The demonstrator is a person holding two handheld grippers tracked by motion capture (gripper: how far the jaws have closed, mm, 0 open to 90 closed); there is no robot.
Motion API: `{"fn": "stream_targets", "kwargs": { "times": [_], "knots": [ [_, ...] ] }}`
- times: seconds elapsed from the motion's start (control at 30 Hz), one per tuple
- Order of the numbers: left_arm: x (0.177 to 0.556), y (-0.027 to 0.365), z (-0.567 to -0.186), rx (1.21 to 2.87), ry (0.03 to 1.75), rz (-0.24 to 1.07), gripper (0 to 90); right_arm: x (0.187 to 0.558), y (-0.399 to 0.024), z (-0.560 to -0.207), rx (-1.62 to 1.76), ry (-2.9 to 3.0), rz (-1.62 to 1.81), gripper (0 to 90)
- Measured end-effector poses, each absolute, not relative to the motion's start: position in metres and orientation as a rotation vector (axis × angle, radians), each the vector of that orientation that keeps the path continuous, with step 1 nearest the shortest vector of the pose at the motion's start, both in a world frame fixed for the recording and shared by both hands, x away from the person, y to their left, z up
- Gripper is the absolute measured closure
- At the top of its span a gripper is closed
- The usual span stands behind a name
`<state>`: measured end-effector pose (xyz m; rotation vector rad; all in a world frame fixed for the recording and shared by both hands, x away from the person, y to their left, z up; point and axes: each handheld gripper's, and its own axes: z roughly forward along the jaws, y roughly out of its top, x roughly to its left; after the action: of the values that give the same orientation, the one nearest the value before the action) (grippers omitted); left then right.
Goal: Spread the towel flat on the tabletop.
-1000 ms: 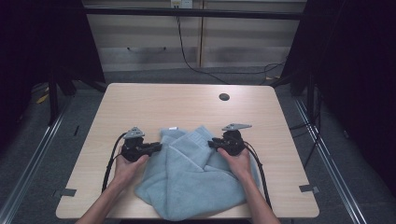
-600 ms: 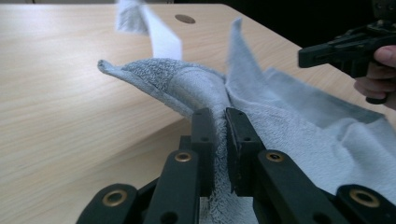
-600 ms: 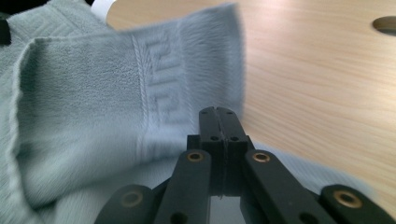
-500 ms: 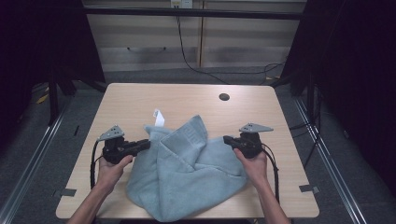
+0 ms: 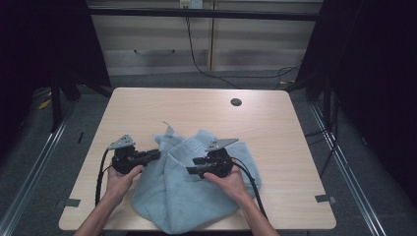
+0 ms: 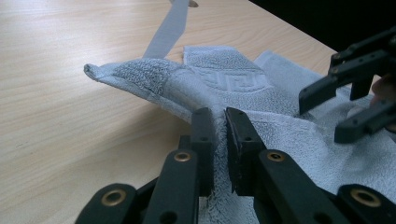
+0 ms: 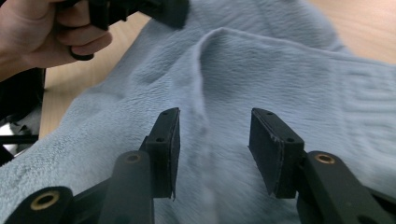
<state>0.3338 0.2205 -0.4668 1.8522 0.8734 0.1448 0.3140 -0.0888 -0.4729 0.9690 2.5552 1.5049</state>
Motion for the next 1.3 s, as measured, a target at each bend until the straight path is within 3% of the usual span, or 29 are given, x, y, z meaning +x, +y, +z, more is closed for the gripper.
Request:
{"fn": "stream_targets", "kwargs": {
  "times": [0.07, 0.13, 0.2, 0.27, 0.47, 0.63, 0.83, 0.9, 1.07, 1.3],
  "knots": [
    [0.334, 0.22, -0.467, 1.85, 0.875, 0.146, 82.3, 0.314, -0.08, -0.477, 0.954, 2.591, 1.49, 54.9],
    [0.333, 0.221, -0.466, 1.852, 0.874, 0.148, 82.3, 0.313, -0.075, -0.48, 0.926, 2.611, 1.456, 76.8],
    [0.332, 0.223, -0.465, 1.849, 0.878, 0.162, 82.3, 0.311, -0.077, -0.479, 0.925, 2.589, 1.452, 88.1],
    [0.332, 0.226, -0.464, 1.844, 0.882, 0.166, 82.4, 0.307, -0.088, -0.473, 0.947, 2.539, 1.457, 89.2],
    [0.331, 0.236, -0.465, 1.847, 0.908, 0.182, 82.3, 0.279, -0.169, -0.451, 1.06, 2.399, 1.383, 89.5],
    [0.329, 0.237, -0.469, 1.889, 0.915, 0.183, 82.2, 0.241, -0.231, -0.463, 1.216, 2.342, 1.274, 89.4],
    [0.326, 0.234, -0.482, 1.995, 0.935, 0.177, 80.5, 0.201, -0.26, -0.483, 1.326, 2.379, 1.175, 88.7],
    [0.327, 0.236, -0.487, 2.0, 0.951, 0.162, 79.4, 0.197, -0.263, -0.483, 1.34, 2.373, 1.168, 84.7],
    [0.331, 0.242, -0.481, 1.938, 0.96, 0.163, 66.3, 0.223, -0.258, -0.463, 1.305, 2.282, 1.245, 64.6],
    [0.342, 0.236, -0.484, 1.949, 0.96, 0.195, 59.1, 0.3, -0.211, -0.461, 1.201, 2.327, 1.24, 59.1]
  ]
}}
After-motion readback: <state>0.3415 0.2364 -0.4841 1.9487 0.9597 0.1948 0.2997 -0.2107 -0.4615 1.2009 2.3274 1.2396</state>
